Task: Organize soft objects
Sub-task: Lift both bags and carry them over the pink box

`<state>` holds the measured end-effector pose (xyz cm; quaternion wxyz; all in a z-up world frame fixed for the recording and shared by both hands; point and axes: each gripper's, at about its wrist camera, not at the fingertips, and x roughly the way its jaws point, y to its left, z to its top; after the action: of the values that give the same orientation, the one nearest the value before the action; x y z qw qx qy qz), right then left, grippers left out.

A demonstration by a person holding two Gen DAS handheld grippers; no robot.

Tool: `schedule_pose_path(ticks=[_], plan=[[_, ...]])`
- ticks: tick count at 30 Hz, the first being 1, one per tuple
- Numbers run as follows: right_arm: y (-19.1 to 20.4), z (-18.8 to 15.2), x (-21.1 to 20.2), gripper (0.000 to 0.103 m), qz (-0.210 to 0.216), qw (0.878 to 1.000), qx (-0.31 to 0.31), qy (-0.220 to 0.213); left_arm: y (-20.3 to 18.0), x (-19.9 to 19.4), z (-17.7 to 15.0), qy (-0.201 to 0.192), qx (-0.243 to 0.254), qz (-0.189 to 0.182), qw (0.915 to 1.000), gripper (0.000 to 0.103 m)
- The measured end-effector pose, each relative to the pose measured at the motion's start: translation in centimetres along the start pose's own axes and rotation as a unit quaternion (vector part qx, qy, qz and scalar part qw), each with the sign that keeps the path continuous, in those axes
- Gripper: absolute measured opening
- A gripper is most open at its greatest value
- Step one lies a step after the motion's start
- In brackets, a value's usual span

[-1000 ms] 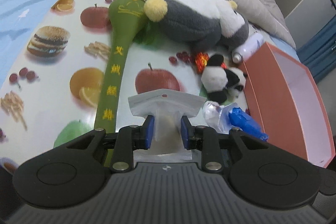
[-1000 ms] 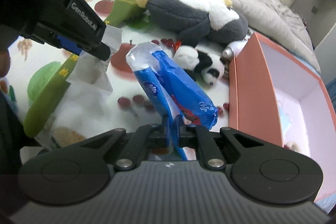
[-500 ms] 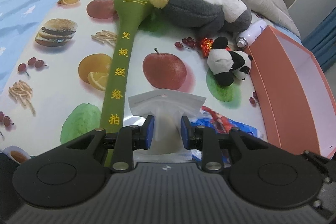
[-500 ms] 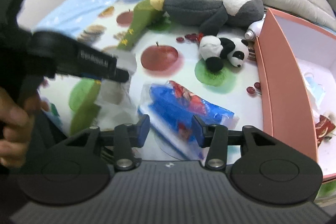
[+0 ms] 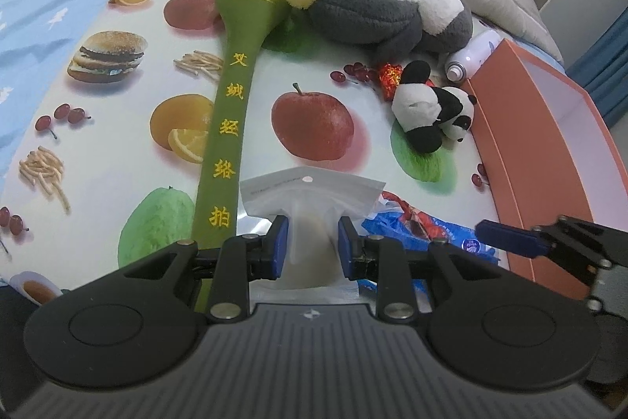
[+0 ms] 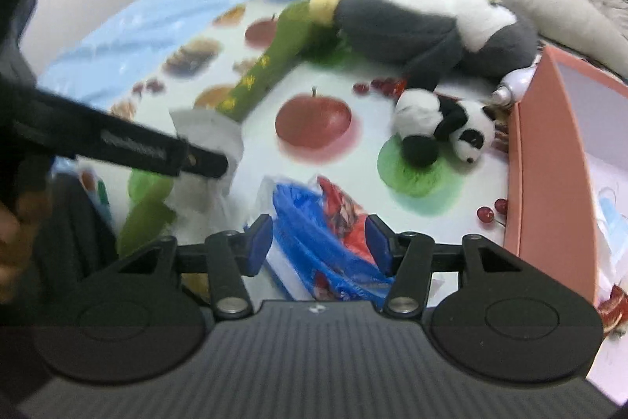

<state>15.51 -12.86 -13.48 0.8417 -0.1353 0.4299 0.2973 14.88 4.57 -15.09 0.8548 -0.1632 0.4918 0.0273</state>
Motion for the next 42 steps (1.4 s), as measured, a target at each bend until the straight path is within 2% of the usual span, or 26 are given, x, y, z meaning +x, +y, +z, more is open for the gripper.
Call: schedule_pose_path(ticks=[7, 9, 12, 13, 17, 23, 32, 42], plan=[[-0.2, -0.8, 2.5, 0.054, 0.008, 0.999, 0.001, 0.038, 0.1, 0.3, -0.1, 0.004, 0.002, -0.001, 1.0000, 0.031], [-0.1, -1.0, 3.0, 0.050, 0.007, 0.999, 0.002, 0.046, 0.1, 0.4, -0.2, 0.005, 0.003, -0.001, 1.0000, 0.031], [0.2, -1.4, 3.2, 0.034, 0.012, 0.998, 0.003, 0.054, 0.2, 0.3, -0.2, 0.006, 0.003, -0.001, 1.0000, 0.031], [0.3, -1.5, 3.2, 0.025, 0.007, 0.998, 0.005, 0.056, 0.2, 0.3, -0.2, 0.005, 0.003, -0.001, 1.0000, 0.031], [0.2, -1.6, 2.4, 0.013, 0.013, 0.998, 0.042, 0.049, 0.2, 0.0, 0.0, 0.000, 0.004, -0.003, 1.0000, 0.031], [0.1, -2.0, 1.0, 0.010, -0.022, 0.995, 0.088, 0.036, -0.2, -0.8, 0.2, -0.007, 0.009, -0.011, 0.9999, 0.031], [0.0, -2.2, -2.7, 0.010, -0.058, 0.989, 0.136, -0.010, -1.6, -2.2, 0.4, -0.014, 0.030, -0.032, 0.9990, 0.031], [-0.7, 0.0, -9.9, 0.010, -0.084, 0.977, 0.176, -0.087, -3.7, -6.8, 2.1, -0.044, 0.045, -0.074, 0.9953, 0.031]])
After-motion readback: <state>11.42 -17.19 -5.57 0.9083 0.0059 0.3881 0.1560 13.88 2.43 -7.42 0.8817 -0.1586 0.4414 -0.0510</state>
